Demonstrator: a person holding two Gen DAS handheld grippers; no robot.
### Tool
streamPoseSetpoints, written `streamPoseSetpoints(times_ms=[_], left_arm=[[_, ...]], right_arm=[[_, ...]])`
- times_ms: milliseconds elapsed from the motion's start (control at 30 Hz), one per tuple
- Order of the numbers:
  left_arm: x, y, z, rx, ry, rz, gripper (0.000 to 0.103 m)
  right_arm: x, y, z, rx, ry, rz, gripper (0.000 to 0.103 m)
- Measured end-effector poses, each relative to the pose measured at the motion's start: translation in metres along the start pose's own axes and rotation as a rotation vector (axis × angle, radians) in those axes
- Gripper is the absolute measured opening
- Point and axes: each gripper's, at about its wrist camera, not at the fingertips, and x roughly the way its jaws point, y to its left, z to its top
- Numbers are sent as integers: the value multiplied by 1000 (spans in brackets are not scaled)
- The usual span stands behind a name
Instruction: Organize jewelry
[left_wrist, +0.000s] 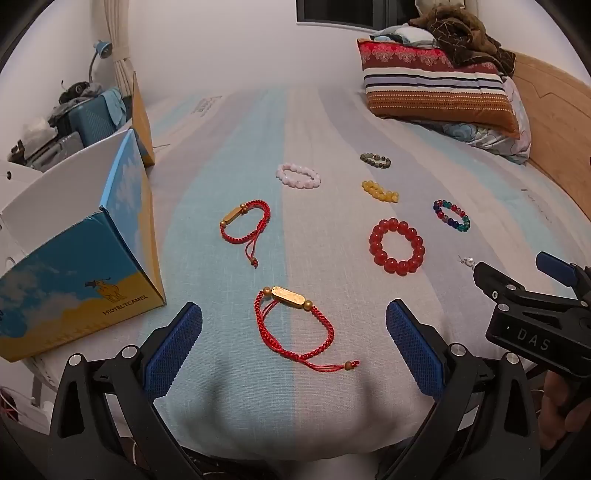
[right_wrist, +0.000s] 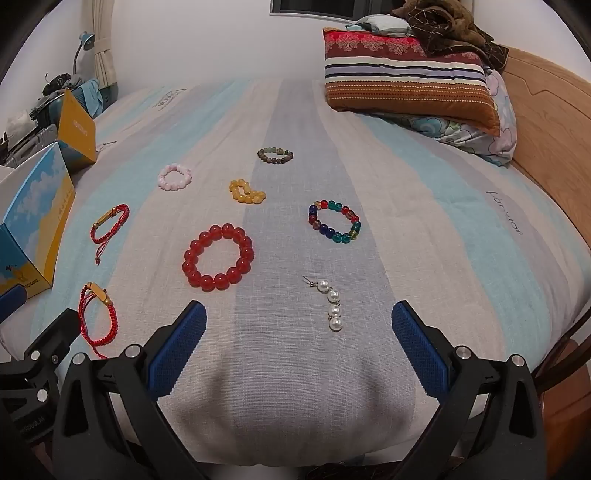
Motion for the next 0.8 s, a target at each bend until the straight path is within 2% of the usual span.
streamPoseSetpoints(times_ms=[800], left_arm=[[-1, -4, 3, -17, -10, -8, 97]], right_arm=[[2, 2, 0, 10, 5, 9, 96]])
